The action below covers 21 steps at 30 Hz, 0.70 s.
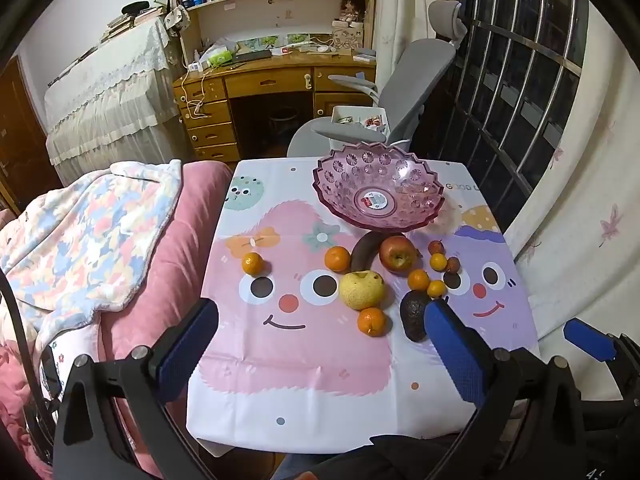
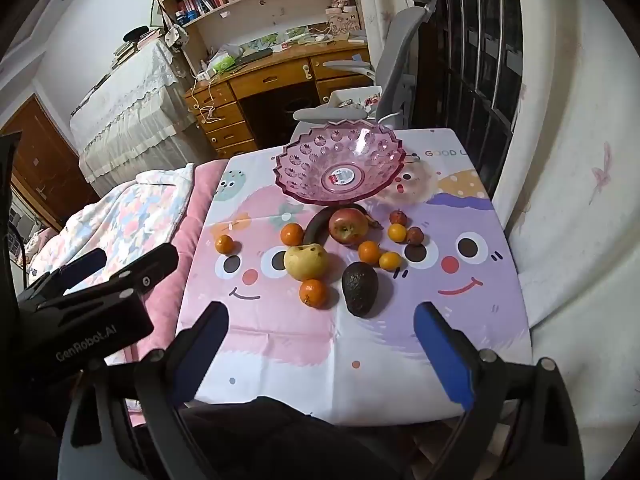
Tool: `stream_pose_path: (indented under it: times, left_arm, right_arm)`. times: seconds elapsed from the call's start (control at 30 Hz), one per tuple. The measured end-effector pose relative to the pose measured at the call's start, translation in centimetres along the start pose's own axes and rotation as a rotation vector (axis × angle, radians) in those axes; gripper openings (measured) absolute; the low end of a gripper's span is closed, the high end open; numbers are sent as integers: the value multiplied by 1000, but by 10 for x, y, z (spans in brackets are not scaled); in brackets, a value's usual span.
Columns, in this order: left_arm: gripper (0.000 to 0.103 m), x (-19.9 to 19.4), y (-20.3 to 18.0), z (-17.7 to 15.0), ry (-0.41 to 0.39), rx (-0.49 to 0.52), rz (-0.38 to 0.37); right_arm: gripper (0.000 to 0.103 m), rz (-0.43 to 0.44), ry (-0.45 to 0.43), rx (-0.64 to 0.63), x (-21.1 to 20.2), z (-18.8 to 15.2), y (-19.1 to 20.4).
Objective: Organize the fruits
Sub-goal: 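Move both grippers toward the loose fruit on the tablecloth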
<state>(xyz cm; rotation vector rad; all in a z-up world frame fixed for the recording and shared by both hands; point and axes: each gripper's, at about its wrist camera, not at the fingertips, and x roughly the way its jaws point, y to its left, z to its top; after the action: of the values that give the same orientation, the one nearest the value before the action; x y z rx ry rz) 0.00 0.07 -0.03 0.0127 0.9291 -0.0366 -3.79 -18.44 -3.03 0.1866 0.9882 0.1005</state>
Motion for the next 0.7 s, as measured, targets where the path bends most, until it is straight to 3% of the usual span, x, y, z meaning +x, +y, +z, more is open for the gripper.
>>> stream_pose_path:
  times: [0.7]
  left_arm:
    - [102, -2, -1, -1, 6, 7, -21]
  right_arm:
    - [95, -11, -33, -15, -10, 3, 15]
